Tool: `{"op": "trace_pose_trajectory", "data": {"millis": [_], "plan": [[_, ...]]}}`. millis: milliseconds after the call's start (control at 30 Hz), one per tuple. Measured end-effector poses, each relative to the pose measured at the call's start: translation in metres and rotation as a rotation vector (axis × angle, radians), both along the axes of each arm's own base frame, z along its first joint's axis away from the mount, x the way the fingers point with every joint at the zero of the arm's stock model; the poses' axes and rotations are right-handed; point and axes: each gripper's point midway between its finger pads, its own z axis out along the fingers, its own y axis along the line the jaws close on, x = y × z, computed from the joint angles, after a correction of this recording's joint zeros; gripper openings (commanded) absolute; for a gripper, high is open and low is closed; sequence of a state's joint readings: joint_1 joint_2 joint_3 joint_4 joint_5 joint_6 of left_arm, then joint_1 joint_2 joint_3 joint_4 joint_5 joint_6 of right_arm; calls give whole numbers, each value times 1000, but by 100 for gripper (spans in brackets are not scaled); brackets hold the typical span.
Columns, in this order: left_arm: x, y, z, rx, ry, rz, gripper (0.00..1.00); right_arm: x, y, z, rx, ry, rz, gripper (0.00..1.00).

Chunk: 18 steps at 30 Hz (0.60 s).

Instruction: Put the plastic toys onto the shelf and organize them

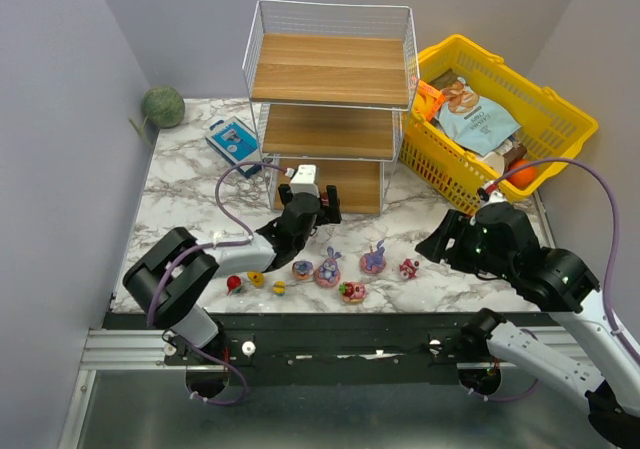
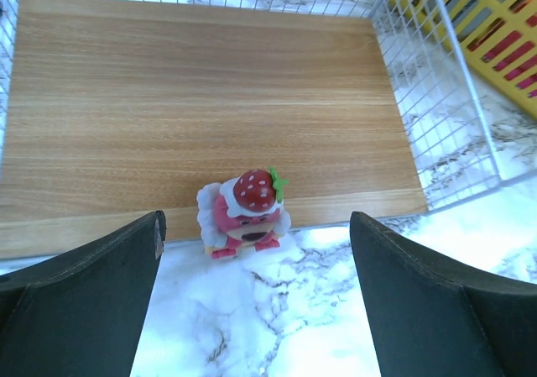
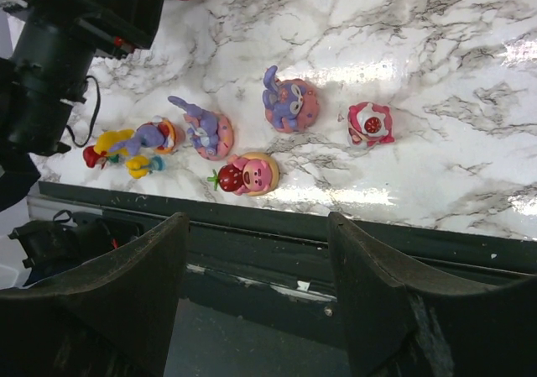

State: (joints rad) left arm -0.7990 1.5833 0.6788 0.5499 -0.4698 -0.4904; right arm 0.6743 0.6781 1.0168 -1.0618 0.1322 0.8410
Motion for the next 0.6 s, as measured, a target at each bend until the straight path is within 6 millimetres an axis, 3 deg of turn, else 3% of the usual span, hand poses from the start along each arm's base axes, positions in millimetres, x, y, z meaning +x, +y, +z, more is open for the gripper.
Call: {"op": "trace_pose_trajectory", "data": {"millis": [167,300,600], "plan": [[-15,14,24,-40,-12,7,99,6,9,-2,2,12,16,70],[-30,29,44,-72,-17,14,98,21,28,-11,-11,31,62,65],[-70,68,94,-137,-9,31,98,88,90,-39,-51,-72,236,61]]}}
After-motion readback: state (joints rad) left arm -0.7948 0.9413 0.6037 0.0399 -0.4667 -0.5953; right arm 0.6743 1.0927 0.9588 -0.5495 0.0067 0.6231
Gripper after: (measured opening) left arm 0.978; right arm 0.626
